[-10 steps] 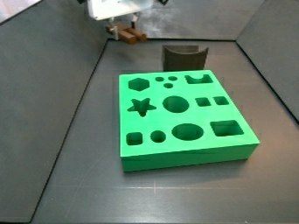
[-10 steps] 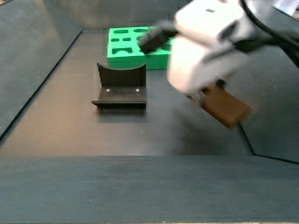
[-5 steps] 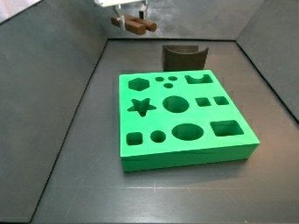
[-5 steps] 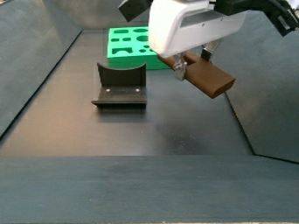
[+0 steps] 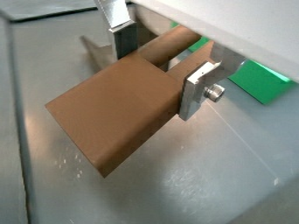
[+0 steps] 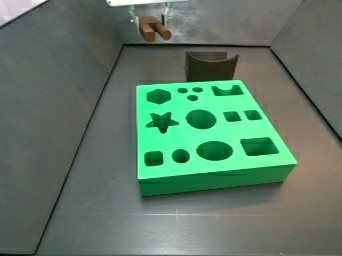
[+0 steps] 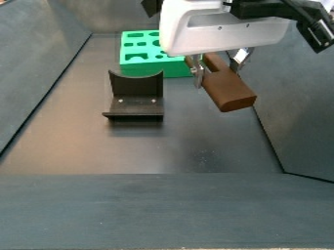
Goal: Pick up the square-circle object. Move up. Rotate the square-circle object. Place the square-circle object on the fixture. Regrasp the square-circle object. Move to above the board. Insert the square-circle object.
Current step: Rotate the square-circle object.
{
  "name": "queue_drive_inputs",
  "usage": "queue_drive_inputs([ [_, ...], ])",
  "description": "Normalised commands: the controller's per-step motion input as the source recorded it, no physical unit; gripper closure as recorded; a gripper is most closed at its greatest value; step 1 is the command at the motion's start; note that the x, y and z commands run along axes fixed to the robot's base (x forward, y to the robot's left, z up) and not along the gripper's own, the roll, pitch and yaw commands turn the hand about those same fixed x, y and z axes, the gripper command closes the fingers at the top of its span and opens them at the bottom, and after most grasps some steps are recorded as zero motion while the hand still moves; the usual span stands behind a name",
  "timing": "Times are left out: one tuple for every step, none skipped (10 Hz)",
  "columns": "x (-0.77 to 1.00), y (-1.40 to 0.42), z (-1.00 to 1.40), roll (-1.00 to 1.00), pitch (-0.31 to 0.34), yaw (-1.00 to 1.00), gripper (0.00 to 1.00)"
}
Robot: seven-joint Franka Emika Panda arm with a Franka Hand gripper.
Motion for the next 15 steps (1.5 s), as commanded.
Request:
queue_drive_inputs([
  [0.03, 0.02, -0.02, 0.00, -0.004, -1.00, 1.00],
  [0.03, 0.01, -0.02, 0.00, -0.004, -1.00, 1.00],
  [0.03, 0.01, -0.01, 0.00, -0.004, -1.00, 1.00],
  [0.03, 0.01, -0.01, 0.00, -0.004, -1.00, 1.00],
  [0.03, 0.01, -0.01, 0.00, -0.004, -1.00, 1.00],
  [0.03, 0.01, -0.01, 0.00, -0.004, -1.00, 1.00],
  [0.03, 0.01, -0.01, 0.00, -0.004, -1.00, 1.00],
  [0.03, 0.01, -0.01, 0.00, -0.004, -1.00, 1.00],
  [0.03, 0.01, -0.01, 0.00, -0.004, -1.00, 1.00],
  [0.03, 0.01, -0.01, 0.00, -0.005, -1.00, 1.00],
  [0.03, 0.01, -0.01, 0.00, -0.005, -1.00, 1.00],
  [0.03, 0.01, -0.01, 0.00, -0.005, -1.00, 1.00],
  [0.03, 0.01, -0.01, 0.00, -0.005, -1.00, 1.00],
  [0.03, 0.01, -0.01, 0.00, -0.005, -1.00, 1.00],
  [0.03, 0.01, -0.01, 0.00, -0.005, -1.00, 1.00],
])
